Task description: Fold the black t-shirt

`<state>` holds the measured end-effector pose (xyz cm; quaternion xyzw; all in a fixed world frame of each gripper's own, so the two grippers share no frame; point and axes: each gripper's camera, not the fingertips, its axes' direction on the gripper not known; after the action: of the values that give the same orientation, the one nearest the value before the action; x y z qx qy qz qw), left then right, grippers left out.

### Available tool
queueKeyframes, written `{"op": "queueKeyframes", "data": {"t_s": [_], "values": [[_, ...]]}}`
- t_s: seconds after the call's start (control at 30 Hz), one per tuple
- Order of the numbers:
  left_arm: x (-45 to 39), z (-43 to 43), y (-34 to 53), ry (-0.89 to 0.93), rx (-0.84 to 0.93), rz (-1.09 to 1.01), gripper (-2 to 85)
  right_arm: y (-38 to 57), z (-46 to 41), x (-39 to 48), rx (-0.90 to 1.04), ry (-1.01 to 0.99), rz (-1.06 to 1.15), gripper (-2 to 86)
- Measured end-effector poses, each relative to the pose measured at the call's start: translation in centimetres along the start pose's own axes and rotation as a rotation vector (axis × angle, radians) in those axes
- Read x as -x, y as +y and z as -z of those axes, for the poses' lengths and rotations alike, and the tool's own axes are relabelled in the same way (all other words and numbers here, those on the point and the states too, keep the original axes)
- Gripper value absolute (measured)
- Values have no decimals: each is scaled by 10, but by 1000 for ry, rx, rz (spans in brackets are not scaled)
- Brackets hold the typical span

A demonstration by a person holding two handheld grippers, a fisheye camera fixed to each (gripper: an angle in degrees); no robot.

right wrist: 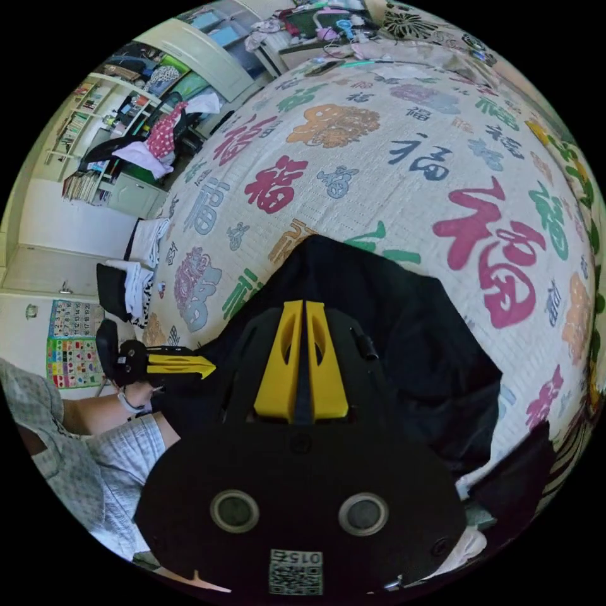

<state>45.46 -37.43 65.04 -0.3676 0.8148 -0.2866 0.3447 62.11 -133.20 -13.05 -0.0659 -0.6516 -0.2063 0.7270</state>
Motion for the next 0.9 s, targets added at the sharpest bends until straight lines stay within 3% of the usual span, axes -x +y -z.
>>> {"op": "queueKeyframes", "data": {"t_s": [0.23,0.43,0.53,0.6,0.77,0.9], "values": [[-27,-41,-75,81,-27,-148,3,177,70,-16,-10,296,-293,4],[-71,-141,-171,174,62,-305,0,263,52,-41,176,161,-500,3],[-59,-175,-230,203,52,-229,-4,275,79,-48,75,-26,-536,17],[-34,-176,-272,301,-10,-216,-3,271,111,-47,-34,-23,-480,34],[25,-177,-401,77,-5,-238,1,218,187,-65,-206,55,-353,76],[51,-220,-499,-87,169,-314,44,174,199,-74,-110,123,-306,95]]}}
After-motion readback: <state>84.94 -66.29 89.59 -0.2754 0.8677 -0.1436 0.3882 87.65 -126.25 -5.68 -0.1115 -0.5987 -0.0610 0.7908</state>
